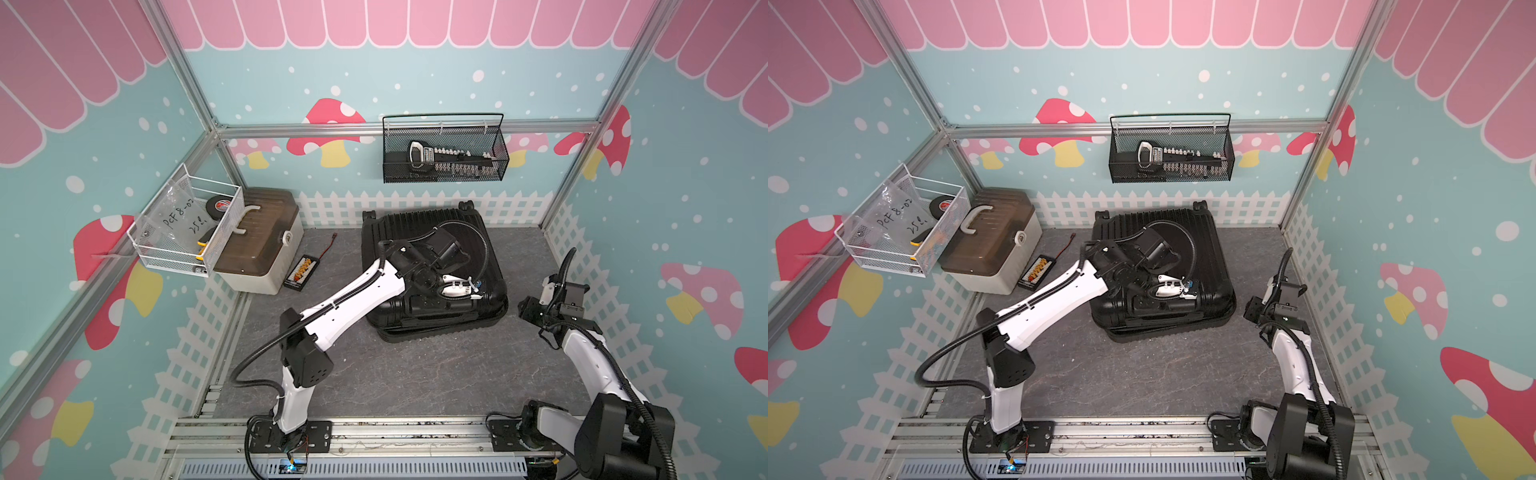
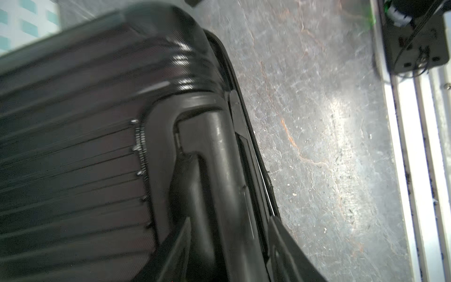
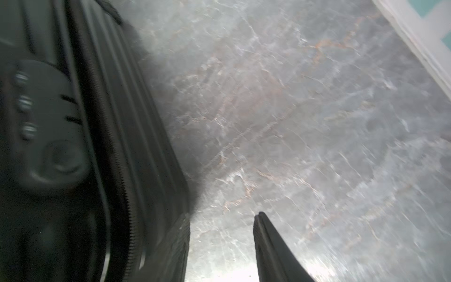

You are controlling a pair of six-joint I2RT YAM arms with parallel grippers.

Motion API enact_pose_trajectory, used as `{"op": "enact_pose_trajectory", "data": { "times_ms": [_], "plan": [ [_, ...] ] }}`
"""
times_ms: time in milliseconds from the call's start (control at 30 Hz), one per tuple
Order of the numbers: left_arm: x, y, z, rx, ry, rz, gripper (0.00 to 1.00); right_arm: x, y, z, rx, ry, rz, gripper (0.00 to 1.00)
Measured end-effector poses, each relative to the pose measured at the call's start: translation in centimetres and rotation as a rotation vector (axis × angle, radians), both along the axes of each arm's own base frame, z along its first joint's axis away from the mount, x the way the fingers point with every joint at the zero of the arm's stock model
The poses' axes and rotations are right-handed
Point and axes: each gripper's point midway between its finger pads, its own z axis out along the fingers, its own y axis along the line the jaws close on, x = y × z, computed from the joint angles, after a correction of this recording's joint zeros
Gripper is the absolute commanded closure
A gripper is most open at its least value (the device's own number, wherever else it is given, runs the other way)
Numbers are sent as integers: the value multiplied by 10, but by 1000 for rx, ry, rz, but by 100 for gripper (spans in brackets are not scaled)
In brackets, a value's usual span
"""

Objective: Close the suitcase zippers
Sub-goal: Adjust the suitcase at the center of the board.

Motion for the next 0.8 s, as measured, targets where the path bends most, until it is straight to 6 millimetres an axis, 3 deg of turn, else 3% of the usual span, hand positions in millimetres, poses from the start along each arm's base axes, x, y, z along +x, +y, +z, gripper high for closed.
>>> {"op": "enact_pose_trajectory", "data": {
  "times_ms": [167,267,433,533,667,800],
  "plan": [
    [-15,18,57,-212,-27,144,47,10,12,9,31,-41,66,54],
    [-13,27,68,-314,-7,284,47,12,21,11,48,-54,108,54],
    [3,42,64,-410,57,570,47,17,33,14,60,-76,151,55],
    [8,53,55,-466,112,731,44,19,36,5,71,-52,161,58],
    [7,76,43,-575,207,981,42,20,45,-17,98,12,187,71],
    [0,87,43,-688,260,1185,42,22,57,-19,105,19,205,86]
  ]
}}
